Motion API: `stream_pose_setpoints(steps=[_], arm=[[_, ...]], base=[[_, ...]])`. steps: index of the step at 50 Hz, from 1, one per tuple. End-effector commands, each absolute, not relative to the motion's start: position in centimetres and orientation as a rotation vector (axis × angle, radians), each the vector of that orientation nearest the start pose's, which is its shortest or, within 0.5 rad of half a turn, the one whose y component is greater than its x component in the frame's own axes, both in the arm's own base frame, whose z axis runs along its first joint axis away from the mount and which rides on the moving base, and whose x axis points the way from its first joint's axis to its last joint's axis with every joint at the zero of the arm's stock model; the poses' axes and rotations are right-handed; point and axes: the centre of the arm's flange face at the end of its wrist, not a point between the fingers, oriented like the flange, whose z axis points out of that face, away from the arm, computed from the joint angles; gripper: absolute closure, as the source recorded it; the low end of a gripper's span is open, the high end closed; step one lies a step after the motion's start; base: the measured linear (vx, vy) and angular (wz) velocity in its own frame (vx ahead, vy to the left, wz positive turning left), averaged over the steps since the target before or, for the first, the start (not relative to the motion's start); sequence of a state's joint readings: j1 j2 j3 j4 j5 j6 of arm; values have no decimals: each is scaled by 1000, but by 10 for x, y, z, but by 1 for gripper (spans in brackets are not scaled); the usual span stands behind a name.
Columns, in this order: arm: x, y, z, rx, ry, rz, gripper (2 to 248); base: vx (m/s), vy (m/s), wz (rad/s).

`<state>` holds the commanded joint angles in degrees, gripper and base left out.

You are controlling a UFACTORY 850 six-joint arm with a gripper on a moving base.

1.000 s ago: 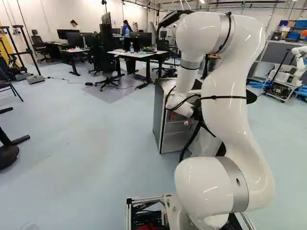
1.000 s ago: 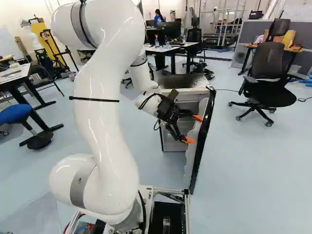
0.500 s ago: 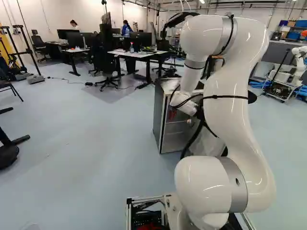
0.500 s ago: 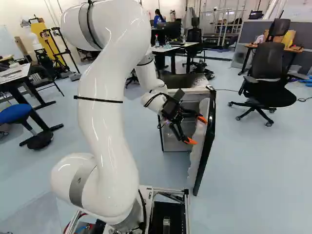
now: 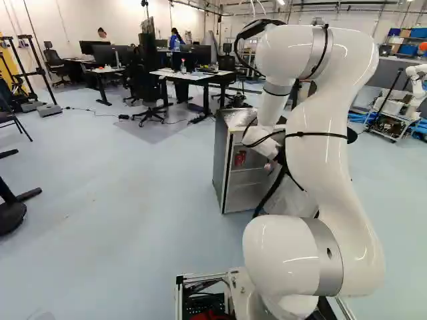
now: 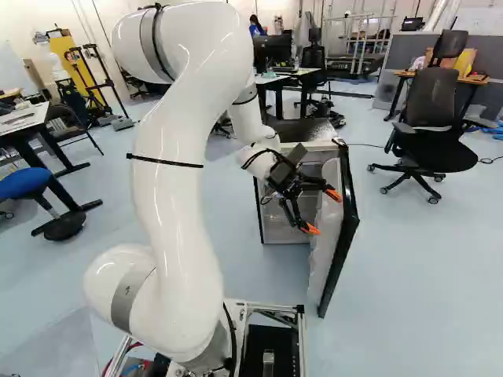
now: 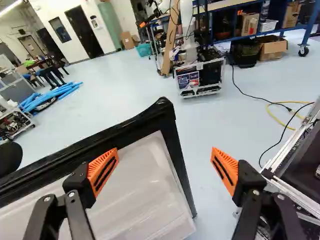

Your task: Grab a drink from the fridge

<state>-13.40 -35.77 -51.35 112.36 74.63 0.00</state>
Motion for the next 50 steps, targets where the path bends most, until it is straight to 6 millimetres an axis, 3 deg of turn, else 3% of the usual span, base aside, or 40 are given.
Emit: stream_pose_setpoints(steps=[24, 50], arm=[[439, -217, 281, 679, -1924, 837, 3], [449, -265, 286, 567, -1974, 824, 3]], base=[[0, 0, 0], [0, 0, 0]])
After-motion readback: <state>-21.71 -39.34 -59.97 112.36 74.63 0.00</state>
